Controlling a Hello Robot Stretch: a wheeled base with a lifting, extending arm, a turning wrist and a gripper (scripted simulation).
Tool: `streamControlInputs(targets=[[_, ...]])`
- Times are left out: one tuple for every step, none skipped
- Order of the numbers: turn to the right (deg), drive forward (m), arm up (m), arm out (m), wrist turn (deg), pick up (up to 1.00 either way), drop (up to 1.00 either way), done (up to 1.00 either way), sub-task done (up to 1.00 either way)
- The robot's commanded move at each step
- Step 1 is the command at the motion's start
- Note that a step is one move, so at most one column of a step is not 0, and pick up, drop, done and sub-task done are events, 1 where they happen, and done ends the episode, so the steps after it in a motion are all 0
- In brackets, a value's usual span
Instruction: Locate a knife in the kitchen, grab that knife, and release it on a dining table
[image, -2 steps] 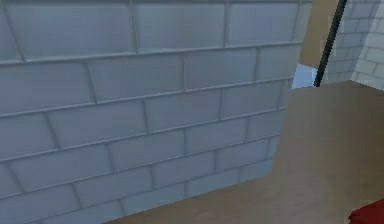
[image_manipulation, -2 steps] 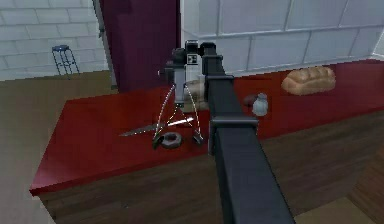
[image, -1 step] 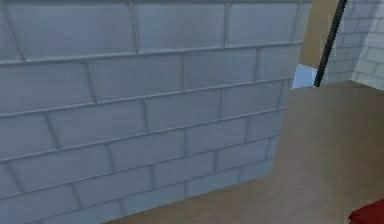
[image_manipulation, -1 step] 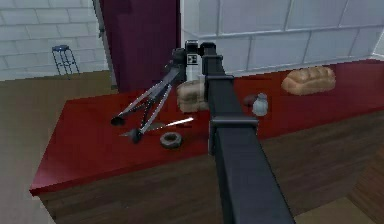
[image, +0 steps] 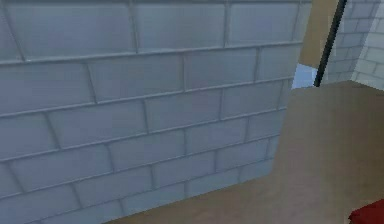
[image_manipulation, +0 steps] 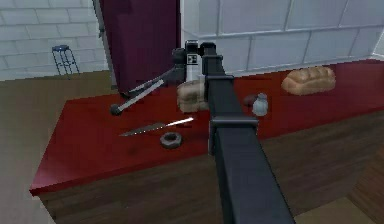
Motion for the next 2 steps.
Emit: streamControlInputs(targets=[[0.0,0.0,0.0,0.0,21.0,0.0,0.0,0.0,0.0],[0.0,0.0,-0.16,0.0,0.0,0.0,0.0,0.0,0.0]])
